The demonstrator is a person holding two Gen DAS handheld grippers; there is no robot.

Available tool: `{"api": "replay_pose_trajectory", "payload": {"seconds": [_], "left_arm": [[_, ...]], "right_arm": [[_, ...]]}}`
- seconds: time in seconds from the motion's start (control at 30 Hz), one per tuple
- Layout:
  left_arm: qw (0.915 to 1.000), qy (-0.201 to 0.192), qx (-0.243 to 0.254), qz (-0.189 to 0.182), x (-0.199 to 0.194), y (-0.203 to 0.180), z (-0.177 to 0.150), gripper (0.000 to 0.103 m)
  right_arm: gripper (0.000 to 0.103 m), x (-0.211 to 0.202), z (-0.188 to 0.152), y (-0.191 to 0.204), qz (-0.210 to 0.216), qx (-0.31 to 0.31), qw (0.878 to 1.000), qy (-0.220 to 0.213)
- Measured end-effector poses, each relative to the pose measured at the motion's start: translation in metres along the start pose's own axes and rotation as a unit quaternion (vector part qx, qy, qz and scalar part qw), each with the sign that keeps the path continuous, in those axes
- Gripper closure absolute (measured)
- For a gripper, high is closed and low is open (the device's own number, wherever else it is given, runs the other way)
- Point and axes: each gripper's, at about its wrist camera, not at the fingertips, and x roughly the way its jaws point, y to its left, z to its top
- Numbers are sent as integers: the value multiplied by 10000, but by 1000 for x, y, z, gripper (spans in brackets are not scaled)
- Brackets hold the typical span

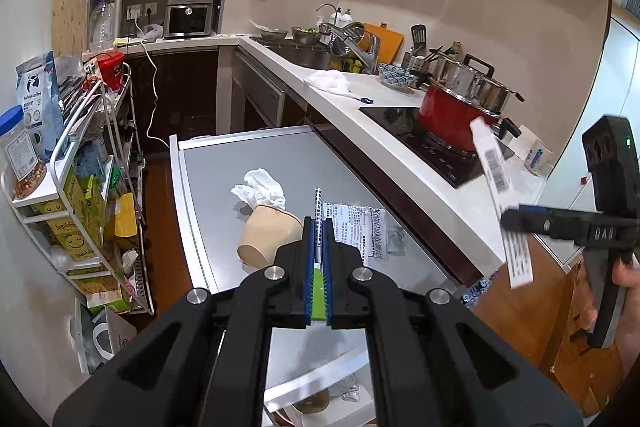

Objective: Collect trash
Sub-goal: 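Lift the receipt with the left gripper while the right lifts the medicine box, then drop the receipt and medicine box into the white paper bag, opening both grippers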

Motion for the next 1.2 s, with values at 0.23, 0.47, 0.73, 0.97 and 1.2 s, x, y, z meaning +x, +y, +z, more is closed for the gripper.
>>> {"api": "replay_pose_trajectory", "payload": {"seconds": [0.23,0.47,0.73,0.97,1.2], "left_arm": [[9993,305,142,-170,-8,-16,-20,98],[9927,1079,352,-416,2,-37,-66,98],[9769,2039,372,-524,37,-45,-135,98],[9644,2583,421,-368,84,-42,-178,99],[9564,2864,504,-270,112,-41,-197,98]], "right_arm": [[30,4,-45,6,65,-237,9977,634],[30,25,-92,0,39,-283,9879,1526],[30,71,-151,-19,-3,-39,9675,2529],[30,119,-190,-35,-121,222,9531,3015],[29,163,-200,-41,-268,437,9462,3196]]}}
